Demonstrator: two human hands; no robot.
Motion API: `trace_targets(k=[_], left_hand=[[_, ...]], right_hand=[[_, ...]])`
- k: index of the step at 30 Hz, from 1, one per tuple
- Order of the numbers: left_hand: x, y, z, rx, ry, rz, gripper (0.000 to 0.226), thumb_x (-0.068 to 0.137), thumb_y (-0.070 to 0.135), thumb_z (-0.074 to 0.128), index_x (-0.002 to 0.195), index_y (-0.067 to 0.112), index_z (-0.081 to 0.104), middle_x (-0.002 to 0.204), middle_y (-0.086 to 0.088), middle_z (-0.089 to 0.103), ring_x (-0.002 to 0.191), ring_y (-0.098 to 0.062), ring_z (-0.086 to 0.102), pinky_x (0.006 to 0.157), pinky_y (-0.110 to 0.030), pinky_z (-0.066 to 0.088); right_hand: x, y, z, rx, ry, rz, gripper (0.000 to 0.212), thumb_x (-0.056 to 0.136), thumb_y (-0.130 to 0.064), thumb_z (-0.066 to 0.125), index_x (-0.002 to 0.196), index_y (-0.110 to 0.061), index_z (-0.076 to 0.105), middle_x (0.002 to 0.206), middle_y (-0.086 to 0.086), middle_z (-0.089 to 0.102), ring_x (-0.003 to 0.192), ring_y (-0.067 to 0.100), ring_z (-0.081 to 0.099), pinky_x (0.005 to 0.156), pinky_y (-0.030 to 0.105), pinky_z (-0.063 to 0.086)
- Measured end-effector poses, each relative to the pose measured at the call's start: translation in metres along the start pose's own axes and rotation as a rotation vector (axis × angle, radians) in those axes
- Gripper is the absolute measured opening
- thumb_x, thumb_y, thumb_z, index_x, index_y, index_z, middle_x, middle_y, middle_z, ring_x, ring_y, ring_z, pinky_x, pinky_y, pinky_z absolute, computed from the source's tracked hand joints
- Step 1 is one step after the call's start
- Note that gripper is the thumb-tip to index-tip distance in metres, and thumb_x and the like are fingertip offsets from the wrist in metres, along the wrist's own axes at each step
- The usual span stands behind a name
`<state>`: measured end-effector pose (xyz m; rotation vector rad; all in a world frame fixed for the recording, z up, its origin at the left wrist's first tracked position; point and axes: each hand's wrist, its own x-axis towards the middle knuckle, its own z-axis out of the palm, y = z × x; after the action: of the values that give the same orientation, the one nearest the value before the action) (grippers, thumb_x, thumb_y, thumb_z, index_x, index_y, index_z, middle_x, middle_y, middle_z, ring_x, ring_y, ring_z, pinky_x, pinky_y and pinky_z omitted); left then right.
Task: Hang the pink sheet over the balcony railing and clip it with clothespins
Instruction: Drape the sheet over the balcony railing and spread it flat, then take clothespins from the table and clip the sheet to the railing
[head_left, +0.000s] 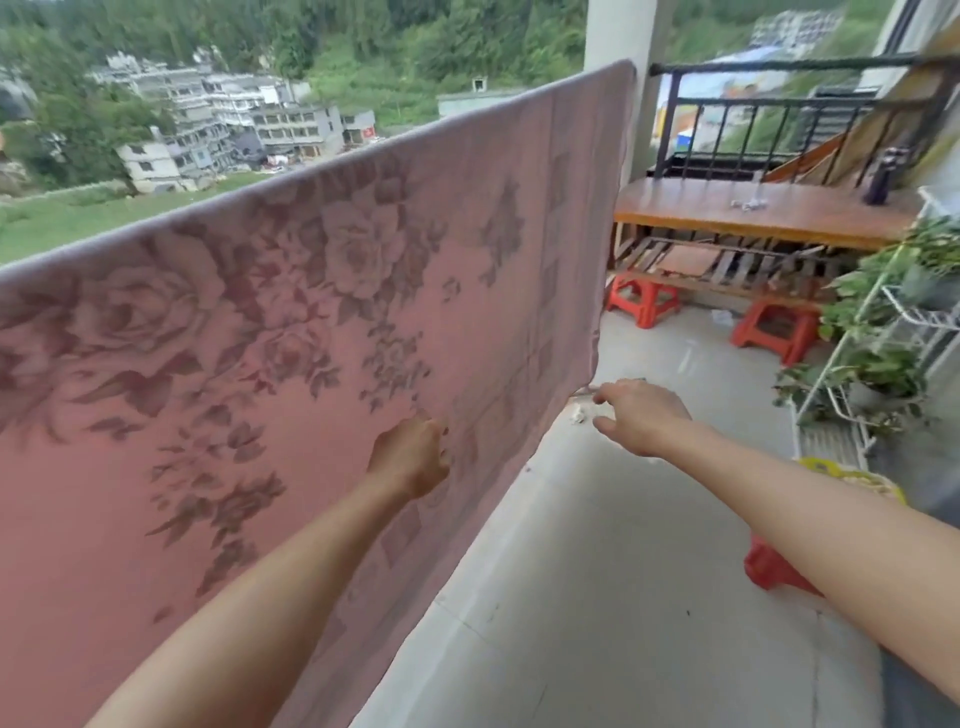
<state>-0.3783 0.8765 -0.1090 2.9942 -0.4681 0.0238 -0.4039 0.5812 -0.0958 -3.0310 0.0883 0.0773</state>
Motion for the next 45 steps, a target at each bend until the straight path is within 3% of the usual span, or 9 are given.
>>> trace_targets(k=[8,14,17,26,34,38,45], left_hand=[[0.186,0.084,0.004,0.004,-0.077,0.246,0.028,0.089,0.031,0.05,0.113,0.018,0.056,0.116,-0.002,0.062,0.102,-0.028,0.059,0.073,-0.031,0.041],[0.309,0.18,0.03,0.0,-0.115,0.446,0.029,0.088,0.031,0.05,0.114,0.019,0.055,0.118,-0.005,0.061,0.107,-0.03,0.056,0.082,-0.038,0.049],[0.375,0.236,0.045,0.033,-0.118,0.504,0.03,0.09,0.033,0.051,0.116,0.018,0.054,0.119,-0.004,0.06,0.107,-0.029,0.056,0.078,-0.036,0.046],[0.562,0.373,0.048,-0.011,-0.111,0.535,0.031,0.091,0.034,0.051,0.118,0.02,0.054,0.12,-0.002,0.058,0.108,-0.028,0.057,0.077,-0.035,0.044],[0.738,0.435,0.083,0.018,-0.162,0.551,0.032,0.091,0.034,0.05,0.12,0.02,0.053,0.122,-0.003,0.057,0.111,-0.027,0.056,0.08,-0.034,0.045],[0.842,0.467,0.105,0.026,-0.183,0.577,0.033,0.092,0.035,0.05,0.12,0.02,0.053,0.121,0.0,0.057,0.111,-0.024,0.055,0.073,-0.031,0.041],[1.023,0.539,0.104,0.032,-0.182,0.671,0.029,0.088,0.034,0.053,0.113,0.019,0.058,0.117,-0.002,0.062,0.106,-0.024,0.058,0.076,-0.031,0.044]], right_hand=[[0.074,0.105,-0.026,0.058,-0.001,0.24,0.04,0.093,-0.04,0.053,0.13,-0.027,0.055,0.133,-0.003,0.059,0.12,0.025,0.055,0.093,0.037,0.043],[0.131,0.211,-0.029,0.063,-0.003,0.371,0.04,0.093,-0.039,0.053,0.131,-0.026,0.055,0.132,-0.001,0.059,0.119,0.026,0.055,0.092,0.036,0.044],[0.175,0.275,-0.029,0.063,0.003,0.418,0.041,0.092,-0.039,0.054,0.13,-0.027,0.056,0.132,0.0,0.06,0.119,0.026,0.056,0.093,0.037,0.045],[0.322,0.441,-0.074,0.099,-0.009,0.482,0.042,0.093,-0.038,0.053,0.133,-0.026,0.054,0.136,0.0,0.056,0.123,0.025,0.054,0.093,0.038,0.046],[0.469,0.543,-0.08,0.107,-0.016,0.457,0.041,0.091,-0.041,0.053,0.13,-0.027,0.056,0.136,0.001,0.056,0.119,0.026,0.056,0.089,0.039,0.047],[0.551,0.599,-0.078,0.099,-0.034,0.497,0.041,0.09,-0.041,0.053,0.129,-0.028,0.056,0.134,-0.001,0.058,0.116,0.024,0.058,0.089,0.037,0.046],[0.679,0.696,-0.116,0.14,-0.027,0.589,0.04,0.091,-0.044,0.055,0.128,-0.03,0.056,0.131,-0.004,0.058,0.116,0.021,0.057,0.089,0.036,0.048]])
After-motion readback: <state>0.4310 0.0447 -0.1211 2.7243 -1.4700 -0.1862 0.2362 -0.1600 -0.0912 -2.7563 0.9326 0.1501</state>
